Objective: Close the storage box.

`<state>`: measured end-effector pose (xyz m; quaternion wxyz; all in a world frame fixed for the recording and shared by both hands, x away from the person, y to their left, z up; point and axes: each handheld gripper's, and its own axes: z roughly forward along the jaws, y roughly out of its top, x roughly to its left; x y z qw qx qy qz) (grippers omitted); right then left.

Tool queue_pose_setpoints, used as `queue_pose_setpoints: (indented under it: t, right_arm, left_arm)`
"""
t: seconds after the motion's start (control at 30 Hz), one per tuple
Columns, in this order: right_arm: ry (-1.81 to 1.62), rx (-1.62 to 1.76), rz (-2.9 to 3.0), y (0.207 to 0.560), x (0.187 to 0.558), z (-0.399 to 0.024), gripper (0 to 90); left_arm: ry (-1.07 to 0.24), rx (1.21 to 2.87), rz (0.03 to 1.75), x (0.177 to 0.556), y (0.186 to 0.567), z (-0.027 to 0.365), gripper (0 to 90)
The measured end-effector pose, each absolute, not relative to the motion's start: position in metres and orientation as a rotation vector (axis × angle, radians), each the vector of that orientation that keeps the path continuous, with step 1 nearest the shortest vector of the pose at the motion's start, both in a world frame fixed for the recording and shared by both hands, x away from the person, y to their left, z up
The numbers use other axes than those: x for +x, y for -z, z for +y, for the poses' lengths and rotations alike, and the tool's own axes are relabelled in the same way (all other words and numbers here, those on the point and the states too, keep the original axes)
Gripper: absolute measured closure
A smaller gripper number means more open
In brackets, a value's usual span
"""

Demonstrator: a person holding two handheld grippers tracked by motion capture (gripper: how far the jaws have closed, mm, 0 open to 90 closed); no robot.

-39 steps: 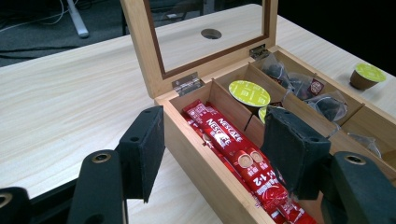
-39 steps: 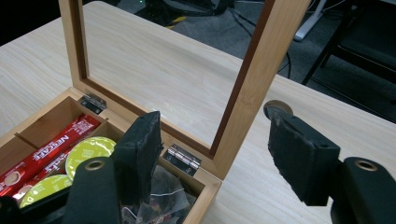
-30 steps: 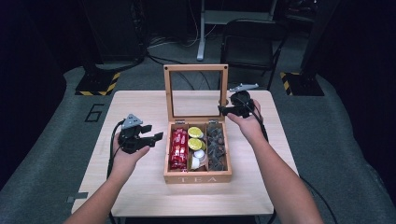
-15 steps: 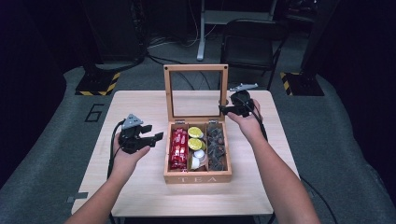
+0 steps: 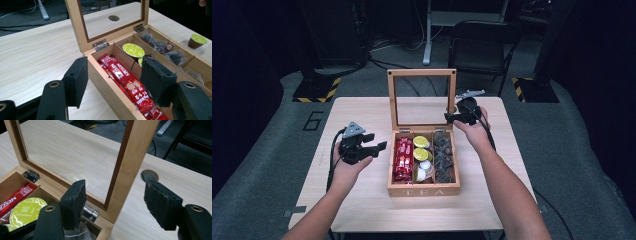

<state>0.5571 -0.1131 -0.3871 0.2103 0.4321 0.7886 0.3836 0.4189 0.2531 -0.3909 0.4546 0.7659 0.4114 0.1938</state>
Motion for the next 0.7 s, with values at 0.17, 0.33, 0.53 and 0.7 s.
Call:
queue_pose_setpoints:
  t: [0.17, 0.33, 0.53, 0.7]
  right_arm:
    - [-1.060, 1.226, 2.176, 0.392, 0.561, -0.109, 33.8]
    - [-1.047, 1.191, 2.178, 0.393, 0.563, -0.104, 34.5]
    - [-1.054, 1.201, 2.179, 0.394, 0.566, -0.102, 34.6]
    - [-1.060, 1.207, 2.179, 0.395, 0.567, -0.101, 34.9]
  left_arm:
    - [-0.480, 1.890, 1.012, 0.418, 0.391, 0.253, 39.0]
    - [-0.476, 1.890, 1.015, 0.418, 0.391, 0.254, 39.0]
    - [-0.482, 1.886, 1.017, 0.417, 0.391, 0.256, 39.0]
    - [-0.480, 1.882, 1.021, 0.417, 0.390, 0.258, 39.1]
